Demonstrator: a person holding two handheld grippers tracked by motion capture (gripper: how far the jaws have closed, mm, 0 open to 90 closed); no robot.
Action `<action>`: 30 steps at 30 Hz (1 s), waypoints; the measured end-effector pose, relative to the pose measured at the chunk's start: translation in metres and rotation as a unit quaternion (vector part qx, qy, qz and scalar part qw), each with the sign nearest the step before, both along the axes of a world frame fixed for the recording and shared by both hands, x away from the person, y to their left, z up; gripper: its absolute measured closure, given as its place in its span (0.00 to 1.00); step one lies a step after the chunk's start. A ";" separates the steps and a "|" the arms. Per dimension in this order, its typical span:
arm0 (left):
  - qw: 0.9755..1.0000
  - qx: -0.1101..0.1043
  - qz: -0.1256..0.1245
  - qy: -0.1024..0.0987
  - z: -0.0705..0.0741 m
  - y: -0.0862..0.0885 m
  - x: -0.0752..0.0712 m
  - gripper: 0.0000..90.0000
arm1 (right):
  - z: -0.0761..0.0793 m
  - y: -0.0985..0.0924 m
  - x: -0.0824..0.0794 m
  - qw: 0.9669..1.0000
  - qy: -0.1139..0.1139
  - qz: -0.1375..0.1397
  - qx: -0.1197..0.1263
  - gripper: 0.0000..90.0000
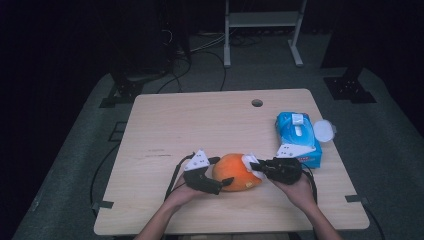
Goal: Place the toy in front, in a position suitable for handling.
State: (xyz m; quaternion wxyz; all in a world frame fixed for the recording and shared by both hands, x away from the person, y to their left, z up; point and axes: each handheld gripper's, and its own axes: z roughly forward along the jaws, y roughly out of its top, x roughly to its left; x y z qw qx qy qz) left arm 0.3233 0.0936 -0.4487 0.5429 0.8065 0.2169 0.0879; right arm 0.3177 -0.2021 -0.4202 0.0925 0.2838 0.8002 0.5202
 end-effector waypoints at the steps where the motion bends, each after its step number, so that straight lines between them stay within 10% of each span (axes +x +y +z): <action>1: 1.000 0.000 0.003 -0.003 0.001 0.001 -0.001 0.19 | 0.000 0.001 0.000 1.000 -0.001 0.001 -0.003 0.91; 13: 0.999 -0.021 0.007 0.030 -0.003 0.008 0.005 0.21 | -0.009 -0.011 0.008 0.999 0.047 -0.021 -0.017 0.91; 21: 0.999 0.030 -0.005 -0.035 0.004 -0.006 -0.007 0.21 | 0.013 0.023 -0.011 0.999 -0.011 0.029 -0.017 0.91; 30: 1.000 0.017 0.000 -0.001 0.001 -0.004 -0.002 0.09 | 0.006 0.003 0.002 1.000 0.010 -0.007 -0.010 0.91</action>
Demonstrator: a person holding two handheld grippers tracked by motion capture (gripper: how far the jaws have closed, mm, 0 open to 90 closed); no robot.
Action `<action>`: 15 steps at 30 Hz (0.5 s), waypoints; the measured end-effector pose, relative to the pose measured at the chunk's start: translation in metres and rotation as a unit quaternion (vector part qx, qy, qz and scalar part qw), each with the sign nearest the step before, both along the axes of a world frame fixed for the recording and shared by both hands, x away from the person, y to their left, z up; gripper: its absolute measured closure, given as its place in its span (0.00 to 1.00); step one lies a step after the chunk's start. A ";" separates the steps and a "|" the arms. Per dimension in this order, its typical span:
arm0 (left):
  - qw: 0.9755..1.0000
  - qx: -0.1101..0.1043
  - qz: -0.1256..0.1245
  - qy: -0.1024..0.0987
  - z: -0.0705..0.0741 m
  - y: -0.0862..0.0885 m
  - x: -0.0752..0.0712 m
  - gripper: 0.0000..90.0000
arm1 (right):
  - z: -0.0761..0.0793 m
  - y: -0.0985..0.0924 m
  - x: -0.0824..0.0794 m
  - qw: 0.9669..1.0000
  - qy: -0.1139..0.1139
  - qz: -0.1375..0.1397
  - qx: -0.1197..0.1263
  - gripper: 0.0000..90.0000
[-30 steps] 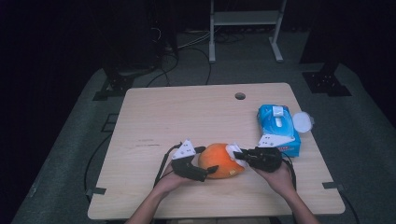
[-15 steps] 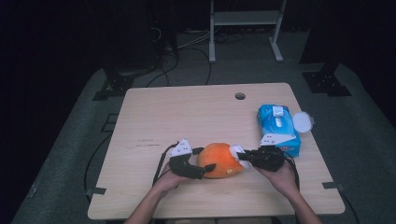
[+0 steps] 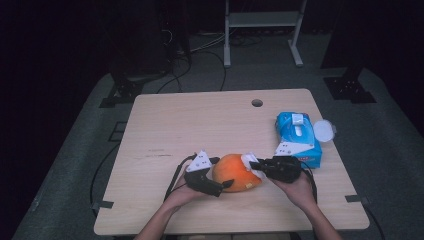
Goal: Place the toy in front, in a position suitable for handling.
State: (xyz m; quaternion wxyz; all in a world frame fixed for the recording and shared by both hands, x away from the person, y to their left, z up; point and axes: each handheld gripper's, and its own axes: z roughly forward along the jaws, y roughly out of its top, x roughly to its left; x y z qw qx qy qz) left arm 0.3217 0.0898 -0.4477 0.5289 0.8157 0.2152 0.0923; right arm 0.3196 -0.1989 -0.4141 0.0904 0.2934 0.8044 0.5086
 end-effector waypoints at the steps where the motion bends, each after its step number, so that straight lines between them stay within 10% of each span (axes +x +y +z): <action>1: 1.000 0.000 -0.001 -0.002 0.001 0.001 0.000 0.13 | 0.001 0.002 -0.001 1.000 -0.002 0.000 -0.002 0.91; 8: 0.998 0.024 -0.014 -0.053 0.009 -0.011 -0.013 0.22 | 0.017 0.040 -0.022 0.997 -0.050 0.053 -0.021 0.91; 15: 1.000 -0.015 0.001 0.008 0.005 0.000 -0.001 0.09 | 0.008 0.024 -0.011 0.999 -0.032 0.032 -0.009 0.91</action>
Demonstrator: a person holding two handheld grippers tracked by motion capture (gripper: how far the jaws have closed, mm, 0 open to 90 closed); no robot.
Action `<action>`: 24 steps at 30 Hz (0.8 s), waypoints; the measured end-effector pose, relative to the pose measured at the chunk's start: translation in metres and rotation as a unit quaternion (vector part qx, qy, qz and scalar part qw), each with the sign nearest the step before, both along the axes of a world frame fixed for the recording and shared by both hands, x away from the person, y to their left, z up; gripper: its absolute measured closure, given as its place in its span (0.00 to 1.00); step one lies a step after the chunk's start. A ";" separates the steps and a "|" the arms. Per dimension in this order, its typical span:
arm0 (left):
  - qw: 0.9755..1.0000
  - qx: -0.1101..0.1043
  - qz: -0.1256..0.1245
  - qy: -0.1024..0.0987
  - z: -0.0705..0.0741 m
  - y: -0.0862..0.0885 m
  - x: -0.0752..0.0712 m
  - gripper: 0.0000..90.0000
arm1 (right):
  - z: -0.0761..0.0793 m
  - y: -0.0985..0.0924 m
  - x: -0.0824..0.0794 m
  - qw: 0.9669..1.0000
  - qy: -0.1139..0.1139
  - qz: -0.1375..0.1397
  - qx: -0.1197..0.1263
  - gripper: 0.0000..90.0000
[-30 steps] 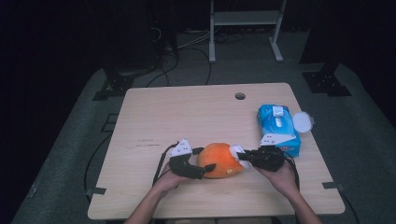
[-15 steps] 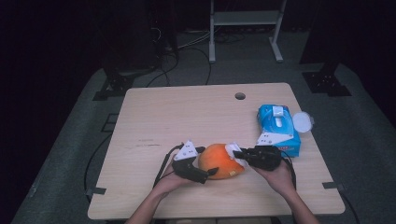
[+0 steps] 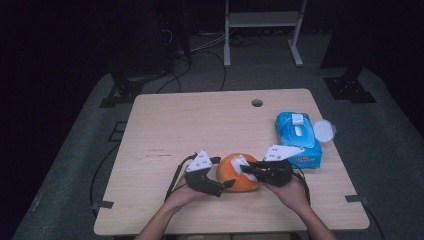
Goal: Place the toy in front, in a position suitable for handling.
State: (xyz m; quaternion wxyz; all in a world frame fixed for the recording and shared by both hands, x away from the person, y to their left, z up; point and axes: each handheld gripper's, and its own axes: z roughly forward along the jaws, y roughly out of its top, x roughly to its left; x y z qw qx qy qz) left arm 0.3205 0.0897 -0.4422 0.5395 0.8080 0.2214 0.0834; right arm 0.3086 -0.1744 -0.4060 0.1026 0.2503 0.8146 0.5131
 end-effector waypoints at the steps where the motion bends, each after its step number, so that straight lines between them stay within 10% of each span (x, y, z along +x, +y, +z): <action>1: 1.000 -0.001 0.000 0.005 -0.001 0.000 0.001 0.09 | 0.001 -0.004 0.001 1.000 -0.001 -0.007 0.003 0.91; 7: 1.000 0.008 0.003 0.000 -0.004 -0.006 -0.002 0.26 | 0.002 -0.007 0.001 1.000 -0.009 -0.017 0.006 0.91; 16: 0.999 0.025 -0.004 -0.032 -0.001 -0.010 -0.009 0.31 | 0.007 0.032 -0.020 0.997 -0.052 0.039 -0.037 0.91; 24: 0.999 0.039 -0.005 -0.025 -0.006 -0.007 -0.004 0.28 | 0.003 -0.017 0.004 0.999 -0.024 -0.036 -0.015 0.91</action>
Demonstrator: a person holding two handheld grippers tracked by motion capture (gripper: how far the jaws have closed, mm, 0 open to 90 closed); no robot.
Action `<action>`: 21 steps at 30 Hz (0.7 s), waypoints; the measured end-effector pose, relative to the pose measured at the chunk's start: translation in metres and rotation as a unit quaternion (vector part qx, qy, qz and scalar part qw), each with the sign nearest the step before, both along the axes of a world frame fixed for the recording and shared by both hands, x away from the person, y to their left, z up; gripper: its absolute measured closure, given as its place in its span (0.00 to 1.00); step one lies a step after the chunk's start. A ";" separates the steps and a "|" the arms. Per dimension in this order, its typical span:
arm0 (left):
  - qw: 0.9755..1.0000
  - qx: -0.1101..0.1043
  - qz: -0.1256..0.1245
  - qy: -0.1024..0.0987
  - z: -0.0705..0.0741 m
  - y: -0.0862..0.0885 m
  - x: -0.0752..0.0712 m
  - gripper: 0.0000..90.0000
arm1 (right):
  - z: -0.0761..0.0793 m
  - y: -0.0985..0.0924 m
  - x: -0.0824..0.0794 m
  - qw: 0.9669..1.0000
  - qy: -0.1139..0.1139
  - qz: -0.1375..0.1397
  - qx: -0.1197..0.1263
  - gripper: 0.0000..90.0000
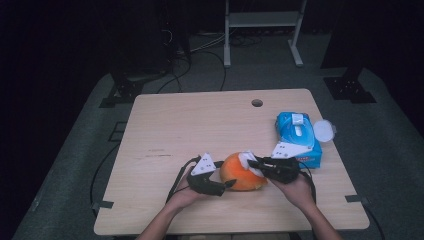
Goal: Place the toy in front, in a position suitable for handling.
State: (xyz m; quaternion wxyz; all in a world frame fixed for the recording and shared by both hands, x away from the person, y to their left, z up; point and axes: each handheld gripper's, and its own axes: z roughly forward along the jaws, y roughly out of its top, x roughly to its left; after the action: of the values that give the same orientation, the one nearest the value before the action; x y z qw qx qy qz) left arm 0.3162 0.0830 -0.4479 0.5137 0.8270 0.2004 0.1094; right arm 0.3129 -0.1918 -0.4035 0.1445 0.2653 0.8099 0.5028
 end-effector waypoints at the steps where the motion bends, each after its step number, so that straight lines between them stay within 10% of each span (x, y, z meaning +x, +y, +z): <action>1: 1.000 -0.003 -0.001 0.004 0.000 0.000 0.001 0.26 | -0.002 -0.005 0.002 1.000 0.006 -0.006 0.002 0.91; 5: 0.999 -0.021 0.000 0.032 -0.004 -0.003 0.003 0.12 | -0.006 -0.009 0.003 1.000 0.017 -0.008 0.011 0.91; 15: 1.000 0.006 -0.008 -0.019 0.004 -0.008 -0.008 0.28 | 0.004 0.039 -0.021 0.998 -0.004 0.068 0.002 0.91; 21: 1.000 0.007 -0.009 -0.008 0.002 -0.005 -0.005 0.28 | 0.006 0.021 -0.008 1.000 -0.004 0.025 0.003 0.91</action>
State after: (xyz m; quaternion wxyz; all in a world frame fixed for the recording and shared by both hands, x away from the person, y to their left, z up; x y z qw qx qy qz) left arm 0.3109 0.0782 -0.4460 0.5105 0.8314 0.1885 0.1129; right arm 0.3053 -0.1711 -0.3977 0.1348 0.2436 0.8139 0.5099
